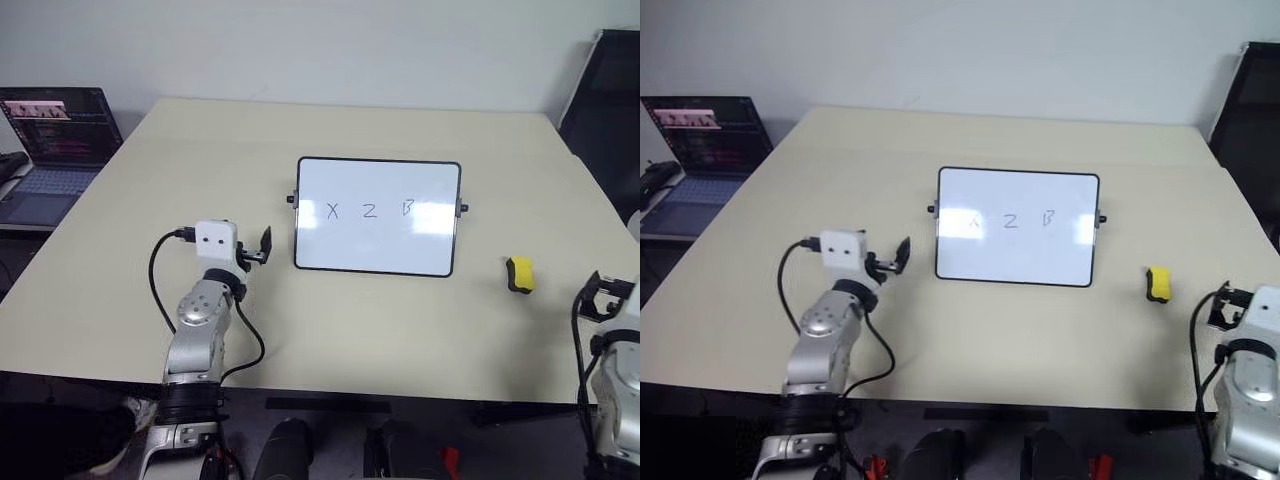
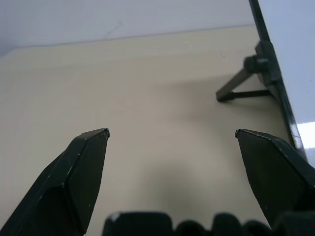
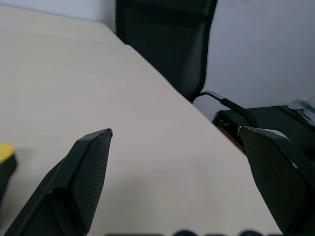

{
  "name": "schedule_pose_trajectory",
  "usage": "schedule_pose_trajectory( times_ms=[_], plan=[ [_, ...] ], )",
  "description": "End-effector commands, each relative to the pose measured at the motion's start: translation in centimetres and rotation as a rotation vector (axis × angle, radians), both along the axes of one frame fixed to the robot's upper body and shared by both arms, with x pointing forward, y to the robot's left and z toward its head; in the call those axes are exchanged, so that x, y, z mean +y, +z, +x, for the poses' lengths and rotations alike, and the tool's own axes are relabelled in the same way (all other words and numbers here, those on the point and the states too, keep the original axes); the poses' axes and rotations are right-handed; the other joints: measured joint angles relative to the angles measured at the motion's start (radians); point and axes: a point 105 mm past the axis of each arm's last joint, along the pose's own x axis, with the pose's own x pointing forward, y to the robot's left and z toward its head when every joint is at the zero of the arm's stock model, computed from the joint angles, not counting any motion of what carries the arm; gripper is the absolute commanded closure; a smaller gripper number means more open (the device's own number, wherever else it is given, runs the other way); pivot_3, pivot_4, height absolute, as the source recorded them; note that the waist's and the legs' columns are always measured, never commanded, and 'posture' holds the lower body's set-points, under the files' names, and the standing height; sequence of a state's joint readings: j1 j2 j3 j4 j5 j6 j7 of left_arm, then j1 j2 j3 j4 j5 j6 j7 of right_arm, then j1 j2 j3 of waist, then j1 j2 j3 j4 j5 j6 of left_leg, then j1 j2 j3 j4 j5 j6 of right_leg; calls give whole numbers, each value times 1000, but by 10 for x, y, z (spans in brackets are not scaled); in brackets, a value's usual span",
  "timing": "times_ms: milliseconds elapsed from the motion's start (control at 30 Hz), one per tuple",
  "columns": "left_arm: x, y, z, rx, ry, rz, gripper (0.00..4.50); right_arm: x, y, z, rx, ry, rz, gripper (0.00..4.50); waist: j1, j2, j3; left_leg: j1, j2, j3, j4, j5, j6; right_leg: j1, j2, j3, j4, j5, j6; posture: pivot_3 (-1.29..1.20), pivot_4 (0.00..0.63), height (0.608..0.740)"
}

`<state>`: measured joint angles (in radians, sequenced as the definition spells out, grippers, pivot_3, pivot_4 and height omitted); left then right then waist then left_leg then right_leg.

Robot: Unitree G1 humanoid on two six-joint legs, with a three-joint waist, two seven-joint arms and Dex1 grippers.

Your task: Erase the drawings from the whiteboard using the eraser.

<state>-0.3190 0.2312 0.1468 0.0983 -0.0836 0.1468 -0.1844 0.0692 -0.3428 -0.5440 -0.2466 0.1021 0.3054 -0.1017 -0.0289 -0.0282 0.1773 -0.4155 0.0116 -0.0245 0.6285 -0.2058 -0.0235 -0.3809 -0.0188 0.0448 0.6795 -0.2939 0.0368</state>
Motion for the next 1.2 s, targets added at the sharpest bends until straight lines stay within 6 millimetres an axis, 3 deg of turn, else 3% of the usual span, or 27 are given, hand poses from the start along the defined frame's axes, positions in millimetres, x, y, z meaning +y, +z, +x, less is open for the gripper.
schedule_pose_trajectory(
  times_ms=[33, 133, 233, 533, 667, 800, 933, 1100, 1200],
  plan=[
    [-3, 16, 0, -72, -4, -8, 0, -3, 20, -1, -45, 7, -34, 26, -4, 0, 0, 0, 0, 0, 0, 0, 0, 0, 0, 0, 0, 0, 0, 0, 150, 740],
    [1, 15, -1, -75, 13, -7, 0, -4, 15, 8, -38, 12, -23, 26, -4, 0, 0, 1, 1, 1, 0, 0, 0, 0, 1, 1, 0, 0, 0, 0, 150, 740],
    [3, 14, -3, -72, 15, -5, 0, 1, 24, 18, -60, 45, -39, 26, -3, 0, 0, 1, 0, 1, 1, 0, 0, 1, 1, 1, 0, 0, 0, 0, 150, 740],
    [11, 20, 3, -84, 28, 11, 0, 7, 22, 18, -71, 45, -24, 26, 2, 0, 0, 0, 0, 0, 0, 0, 0, 1, 0, 0, 0, 0, 0, 0, 150, 740],
    [13, 32, 8, -113, 8, 23, 0, 14, 22, 17, -84, 46, -14, 26, 1, 0, 0, 0, 0, 0, 0, 0, 0, 1, 0, -1, 0, 0, 0, 0, 150, 740],
    [-14, 54, 15, -168, -142, 7, 0, 14, 23, 15, -83, 55, -2, 26, 3, 0, 0, 0, 0, 0, 0, 0, 0, 1, 0, -1, 0, 0, 0, 0, 150, 740],
    [-47, 76, 21, -204, -303, -17, 0, 12, 40, 10, -90, 68, -9, 26, 3, 0, 0, 0, -1, 0, 0, 0, 0, 1, 0, -1, 0, 0, 0, 0, 150, 740],
    [-74, 91, 17, -198, -505, -71, 0, 20, 51, 13, -84, 89, 13, 26, -3, 0, 0, 0, 0, 0, 0, 0, 0, 1, 0, -1, 0, 0, 0, 0, 150, 740],
    [-110, 86, 2, -125, -759, -71, 0, 25, 58, 18, -72, 106, 11, 26, -4, 0, 0, 0, -1, 1, 0, 0, 0, 1, 1, -1, 0, 0, 0, 0, 150, 740]
  ],
)
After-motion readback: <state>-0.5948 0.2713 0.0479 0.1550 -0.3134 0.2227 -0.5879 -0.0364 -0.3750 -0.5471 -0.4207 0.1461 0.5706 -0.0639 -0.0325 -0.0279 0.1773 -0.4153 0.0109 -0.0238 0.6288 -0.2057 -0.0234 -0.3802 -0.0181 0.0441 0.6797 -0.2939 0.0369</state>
